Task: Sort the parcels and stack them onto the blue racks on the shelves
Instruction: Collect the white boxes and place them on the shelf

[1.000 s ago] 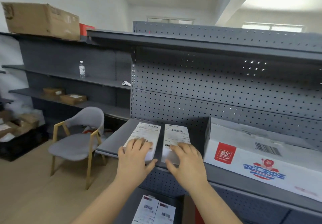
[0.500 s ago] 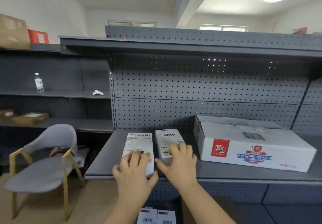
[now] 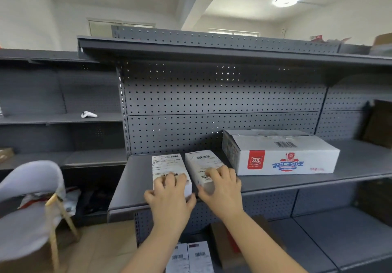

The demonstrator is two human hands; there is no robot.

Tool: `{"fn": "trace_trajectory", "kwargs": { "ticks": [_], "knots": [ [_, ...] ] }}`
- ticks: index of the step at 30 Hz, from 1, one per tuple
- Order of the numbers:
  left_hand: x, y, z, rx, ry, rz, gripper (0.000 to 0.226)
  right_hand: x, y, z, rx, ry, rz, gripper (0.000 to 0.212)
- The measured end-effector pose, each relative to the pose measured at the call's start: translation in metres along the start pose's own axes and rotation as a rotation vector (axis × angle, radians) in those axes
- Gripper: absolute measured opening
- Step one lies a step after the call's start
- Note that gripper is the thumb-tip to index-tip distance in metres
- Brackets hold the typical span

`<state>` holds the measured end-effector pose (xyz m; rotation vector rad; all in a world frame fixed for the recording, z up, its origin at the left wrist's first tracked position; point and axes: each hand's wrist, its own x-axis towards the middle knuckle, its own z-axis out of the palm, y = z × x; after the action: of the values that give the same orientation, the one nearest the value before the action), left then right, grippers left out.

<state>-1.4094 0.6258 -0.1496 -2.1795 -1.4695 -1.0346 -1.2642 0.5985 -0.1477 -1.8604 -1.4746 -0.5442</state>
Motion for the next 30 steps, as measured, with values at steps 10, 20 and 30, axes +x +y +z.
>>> {"fn": "trace_trajectory", "kwargs": {
  "ticks": [10, 20, 30],
  "knots": [
    [-0.001, -0.008, -0.005, -0.020, -0.064, 0.007, 0.046, -0.008, -0.009, -0.021, -0.054, -0.139, 0.032, 0.046],
    [-0.003, -0.009, -0.007, -0.053, -0.140, -0.004, 0.045, -0.018, -0.017, -0.021, -0.079, -0.173, 0.075, 0.053],
    [-0.009, -0.008, -0.007, -0.154, -0.097, -0.093, 0.043, -0.033, -0.028, -0.027, -0.024, -0.094, 0.083, 0.051]
  ]
}}
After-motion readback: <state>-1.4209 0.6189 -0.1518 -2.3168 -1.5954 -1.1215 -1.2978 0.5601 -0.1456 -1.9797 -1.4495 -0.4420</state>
